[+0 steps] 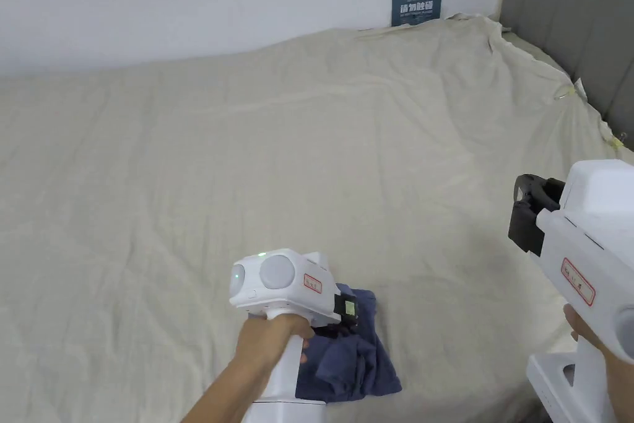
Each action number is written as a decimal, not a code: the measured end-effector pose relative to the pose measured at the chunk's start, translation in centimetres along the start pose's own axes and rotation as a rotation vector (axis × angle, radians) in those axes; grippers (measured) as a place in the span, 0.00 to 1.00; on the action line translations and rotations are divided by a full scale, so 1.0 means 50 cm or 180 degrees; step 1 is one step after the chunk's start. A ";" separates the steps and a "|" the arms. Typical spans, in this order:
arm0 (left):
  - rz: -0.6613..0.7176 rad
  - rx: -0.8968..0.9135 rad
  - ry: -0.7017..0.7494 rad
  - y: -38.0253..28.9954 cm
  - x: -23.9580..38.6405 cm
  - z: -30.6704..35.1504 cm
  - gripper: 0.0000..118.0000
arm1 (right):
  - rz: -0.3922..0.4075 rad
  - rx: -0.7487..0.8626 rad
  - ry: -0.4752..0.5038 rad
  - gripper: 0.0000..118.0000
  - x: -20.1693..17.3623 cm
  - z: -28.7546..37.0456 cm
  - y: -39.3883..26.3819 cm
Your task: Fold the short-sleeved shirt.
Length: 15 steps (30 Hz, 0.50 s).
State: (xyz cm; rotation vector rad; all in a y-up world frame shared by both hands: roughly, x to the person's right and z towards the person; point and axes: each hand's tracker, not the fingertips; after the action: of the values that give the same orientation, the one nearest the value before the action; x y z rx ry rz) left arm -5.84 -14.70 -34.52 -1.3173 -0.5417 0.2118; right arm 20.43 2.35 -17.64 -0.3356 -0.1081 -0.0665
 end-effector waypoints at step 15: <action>-0.0126 0.0768 -0.0243 -0.019 0.042 0.092 1.00 | 0.0006 0.0008 -0.0052 0.00 0.000 0.023 0.011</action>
State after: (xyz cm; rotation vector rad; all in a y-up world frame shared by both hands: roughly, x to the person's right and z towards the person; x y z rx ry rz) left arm -6.44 -10.06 -32.41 -1.0667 -0.5873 0.2866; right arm 20.36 3.25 -16.75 -0.3339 -0.1241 -0.0619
